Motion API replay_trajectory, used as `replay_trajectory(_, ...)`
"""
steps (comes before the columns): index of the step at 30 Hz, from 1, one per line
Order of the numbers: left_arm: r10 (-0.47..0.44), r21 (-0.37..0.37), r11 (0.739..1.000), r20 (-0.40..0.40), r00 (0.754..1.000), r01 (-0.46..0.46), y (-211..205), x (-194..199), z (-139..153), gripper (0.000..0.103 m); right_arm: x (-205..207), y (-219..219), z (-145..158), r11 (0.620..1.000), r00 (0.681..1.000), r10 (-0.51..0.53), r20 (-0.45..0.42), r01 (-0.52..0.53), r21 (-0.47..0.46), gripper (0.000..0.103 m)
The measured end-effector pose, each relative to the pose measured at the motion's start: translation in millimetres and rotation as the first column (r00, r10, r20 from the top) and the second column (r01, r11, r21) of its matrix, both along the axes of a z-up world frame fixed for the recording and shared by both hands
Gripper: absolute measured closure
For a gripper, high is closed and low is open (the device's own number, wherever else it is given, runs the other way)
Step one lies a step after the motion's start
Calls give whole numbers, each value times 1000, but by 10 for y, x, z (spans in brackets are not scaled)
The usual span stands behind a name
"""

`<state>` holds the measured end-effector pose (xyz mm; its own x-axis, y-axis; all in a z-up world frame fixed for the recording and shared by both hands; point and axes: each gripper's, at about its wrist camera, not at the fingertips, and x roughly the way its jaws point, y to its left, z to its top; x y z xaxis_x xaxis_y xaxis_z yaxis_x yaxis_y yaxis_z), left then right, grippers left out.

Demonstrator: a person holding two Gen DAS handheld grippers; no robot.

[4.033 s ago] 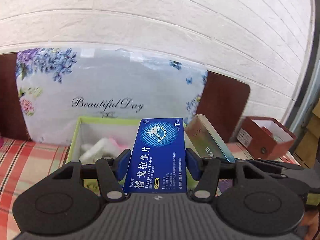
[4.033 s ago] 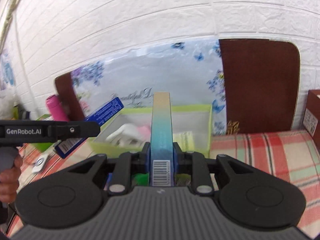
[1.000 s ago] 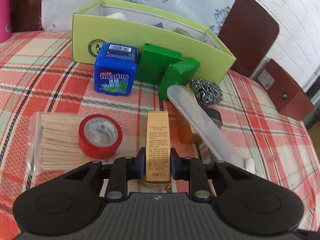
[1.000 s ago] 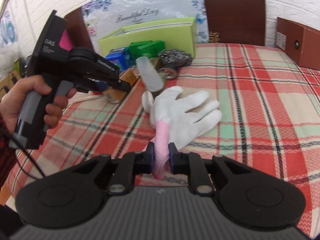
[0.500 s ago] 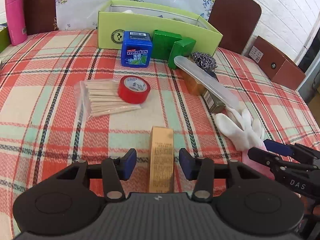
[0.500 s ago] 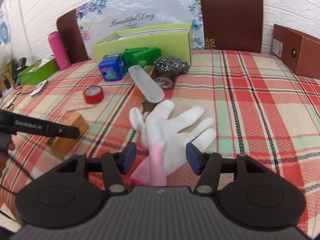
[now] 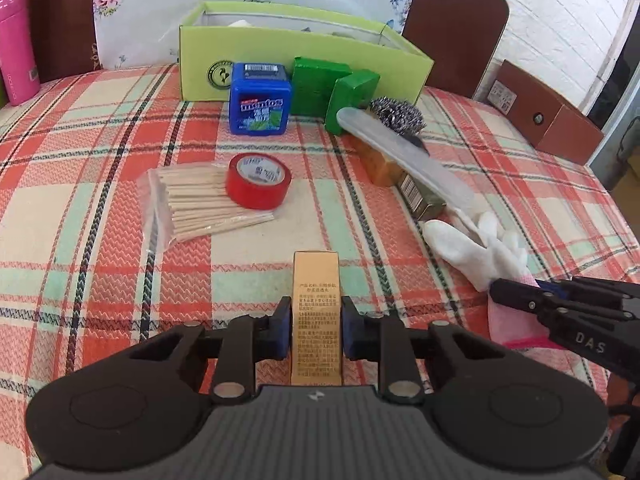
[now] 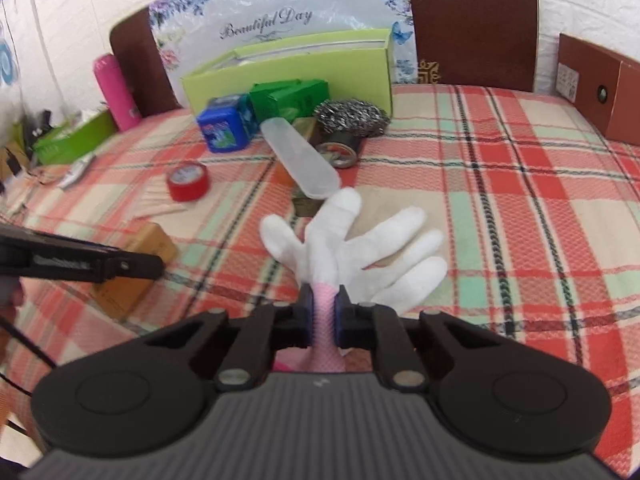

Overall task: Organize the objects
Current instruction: 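Carry the tan box and glove over the green box and release them inside, then move both grippers back from the green box toward the table items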

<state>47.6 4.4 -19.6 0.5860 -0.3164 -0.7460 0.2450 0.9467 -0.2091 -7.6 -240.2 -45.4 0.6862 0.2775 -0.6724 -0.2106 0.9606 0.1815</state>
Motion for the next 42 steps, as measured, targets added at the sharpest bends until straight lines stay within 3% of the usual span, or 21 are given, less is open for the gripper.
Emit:
replay_trajectory(6,-29,-49,998,109,994,34,42,90,380,78,4,-78,514,996,990,58,127,-66,62,94)
replay_trajectory(13,0,-64,998,259,966,18,33,487,872,78,598,-126,962,999,956,-2,294,-14,51,94)
replay_trajectory(17,41,-71,997,308,950,-20,51,909,1074,78,1100,-73,1045,997,942,-12,336,-13,72,94)
replay_trajectory(23,105,-80,993,305,946,-85,65,1727,1141,78,1905,127,1110,998,911,-36,412,13,60,94)
replay_trajectory(31,142,-40,990,269,953,-136,48,2384,852,78,2723,297,743,998,942,-38,334,18,63,92)
replay_trajectory(33,147,-18,989,292,945,-148,49,2429,758,73,2890,362,550,1000,965,-13,261,7,23,73)
replay_trajectory(34,153,-3,987,293,944,-159,49,2421,721,51,2930,394,464,999,973,-21,229,26,-18,39)
replay_trajectory(35,165,9,984,293,942,-176,57,2399,688,27,2916,404,400,997,974,-42,224,55,-50,26)
replay_trajectory(36,185,9,980,307,934,-197,76,2358,658,22,2882,396,364,995,970,-56,238,73,-63,26)
replay_trajectory(38,198,-5,978,329,923,-208,122,2289,630,22,2793,354,342,995,962,-65,266,83,-56,20)
replay_trajectory(42,226,-21,973,272,935,-229,161,2246,671,22,2616,266,446,995,950,-88,300,99,-23,9)
